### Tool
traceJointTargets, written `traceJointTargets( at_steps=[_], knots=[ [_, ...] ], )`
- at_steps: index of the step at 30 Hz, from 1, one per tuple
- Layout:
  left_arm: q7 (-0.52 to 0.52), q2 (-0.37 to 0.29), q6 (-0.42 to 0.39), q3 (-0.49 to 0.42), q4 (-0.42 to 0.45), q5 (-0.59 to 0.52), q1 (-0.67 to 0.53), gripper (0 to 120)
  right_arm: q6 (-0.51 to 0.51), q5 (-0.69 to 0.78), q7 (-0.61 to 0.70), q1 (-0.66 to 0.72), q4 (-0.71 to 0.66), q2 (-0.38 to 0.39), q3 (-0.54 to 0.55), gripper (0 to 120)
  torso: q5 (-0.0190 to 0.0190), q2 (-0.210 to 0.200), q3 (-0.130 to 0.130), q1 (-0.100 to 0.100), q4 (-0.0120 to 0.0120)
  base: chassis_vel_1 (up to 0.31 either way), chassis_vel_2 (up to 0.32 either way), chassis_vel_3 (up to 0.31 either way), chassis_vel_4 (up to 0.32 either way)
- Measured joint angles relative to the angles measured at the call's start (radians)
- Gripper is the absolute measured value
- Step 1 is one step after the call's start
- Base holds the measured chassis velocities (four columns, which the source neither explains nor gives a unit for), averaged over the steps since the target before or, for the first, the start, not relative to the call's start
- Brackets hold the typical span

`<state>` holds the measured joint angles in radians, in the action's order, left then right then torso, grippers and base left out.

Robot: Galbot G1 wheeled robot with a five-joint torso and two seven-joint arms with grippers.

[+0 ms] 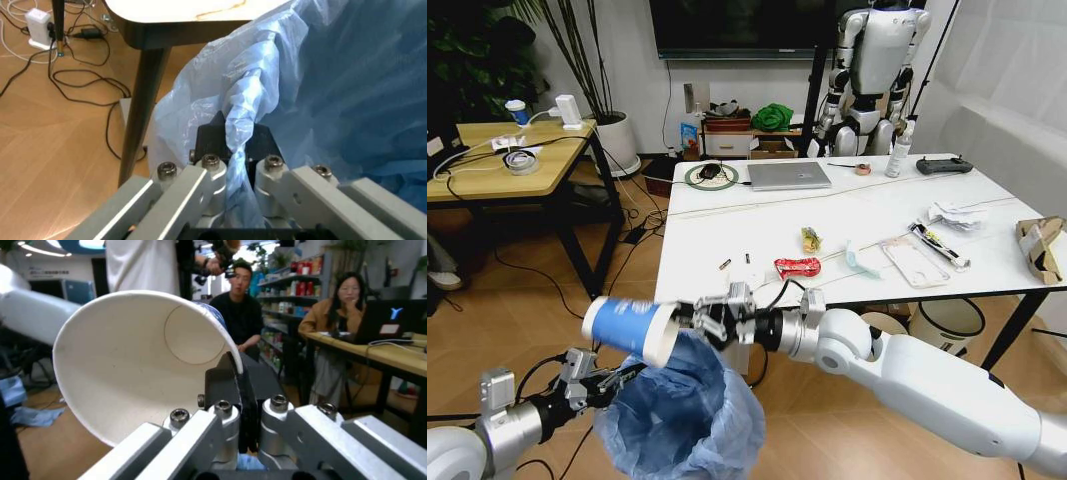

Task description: Pick up the trash bin and place the trash from the table into it.

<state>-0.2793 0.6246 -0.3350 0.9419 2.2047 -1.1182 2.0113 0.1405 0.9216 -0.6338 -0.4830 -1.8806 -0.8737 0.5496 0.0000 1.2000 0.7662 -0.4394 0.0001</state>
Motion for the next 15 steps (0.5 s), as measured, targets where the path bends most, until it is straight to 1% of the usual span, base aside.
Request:
traceJointTargets(
  at_steps=[6, 15],
  knots=[
    [0.007, 0.008, -0.003, 0.005, 0.011, 0.003, 0.01, 0, 0.007, -0.071, -0.053, -0.019, 0.015, 0.012, -0.025, 0, 0.0, 0.0, 0.0, 0.0, -0.0001, 0.0, 0.0, 0.0, 0.0],
    [0.012, 0.008, -0.006, 0.011, 0.019, -0.005, 0.014, 0, 0.018, -0.117, -0.075, -0.036, 0.036, 0.02, -0.051, 0, 0.0001, 0.0, 0.0, 0.0, -0.0002, 0.0, 0.0, 0.0, 0.0]
  ],
)
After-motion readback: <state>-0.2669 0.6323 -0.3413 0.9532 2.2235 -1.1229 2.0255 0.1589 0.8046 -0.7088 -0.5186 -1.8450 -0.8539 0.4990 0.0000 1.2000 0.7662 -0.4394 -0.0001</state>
